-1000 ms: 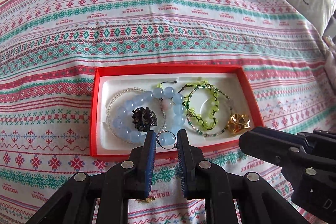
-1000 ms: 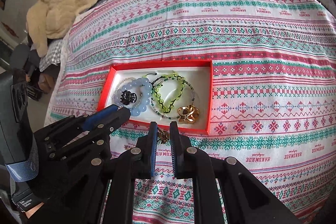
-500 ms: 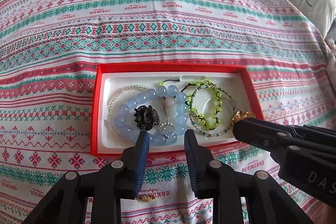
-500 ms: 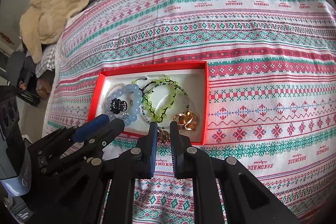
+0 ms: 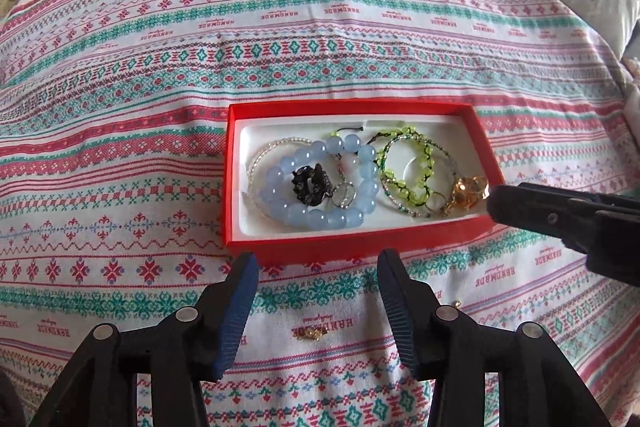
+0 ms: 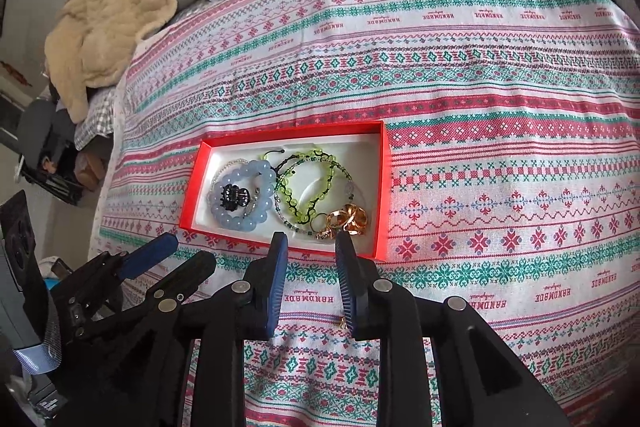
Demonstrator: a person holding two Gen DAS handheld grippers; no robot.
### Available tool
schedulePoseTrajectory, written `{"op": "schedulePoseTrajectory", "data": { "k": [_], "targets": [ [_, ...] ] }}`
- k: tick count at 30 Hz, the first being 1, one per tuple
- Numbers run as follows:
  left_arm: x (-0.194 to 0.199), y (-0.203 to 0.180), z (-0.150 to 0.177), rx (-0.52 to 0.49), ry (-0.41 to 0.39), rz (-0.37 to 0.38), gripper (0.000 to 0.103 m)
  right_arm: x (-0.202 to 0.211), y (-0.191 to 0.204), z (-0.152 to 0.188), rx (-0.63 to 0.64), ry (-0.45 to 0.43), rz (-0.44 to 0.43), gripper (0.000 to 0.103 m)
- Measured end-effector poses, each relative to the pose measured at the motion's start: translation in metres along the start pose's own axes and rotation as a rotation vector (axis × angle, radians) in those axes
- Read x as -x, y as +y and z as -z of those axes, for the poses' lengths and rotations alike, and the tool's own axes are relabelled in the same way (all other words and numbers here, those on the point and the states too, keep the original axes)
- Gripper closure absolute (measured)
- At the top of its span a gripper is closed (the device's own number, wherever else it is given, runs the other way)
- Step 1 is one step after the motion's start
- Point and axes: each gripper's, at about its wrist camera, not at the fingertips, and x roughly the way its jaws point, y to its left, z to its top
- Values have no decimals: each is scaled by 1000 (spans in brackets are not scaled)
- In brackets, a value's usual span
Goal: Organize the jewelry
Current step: 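Lower the ring and earring into the red box and open both tools, then grasp a small gold earring with the left tool while the right tool grasps another earring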
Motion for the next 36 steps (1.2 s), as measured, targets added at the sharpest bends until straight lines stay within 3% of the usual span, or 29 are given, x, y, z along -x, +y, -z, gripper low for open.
{"op": "schedulePoseTrajectory", "data": {
  "k": [6,13,18,27,36],
  "targets": [
    [1,8,19,18,49,-4,29,17,1,16,46,-13,23,57],
    [-1,11,38,13,90,-24,18,21,-7,37,80,14,72,53],
    [-5,15,48,12,116,-32,18,16,-14,48,85,38,109,47],
    [-23,25,60,23,160,-58,17,-4,-33,59,34,123,165,46],
    [-30,39,56,132,165,-5,18,-24,-33,64,27,181,165,46]
  ]
}}
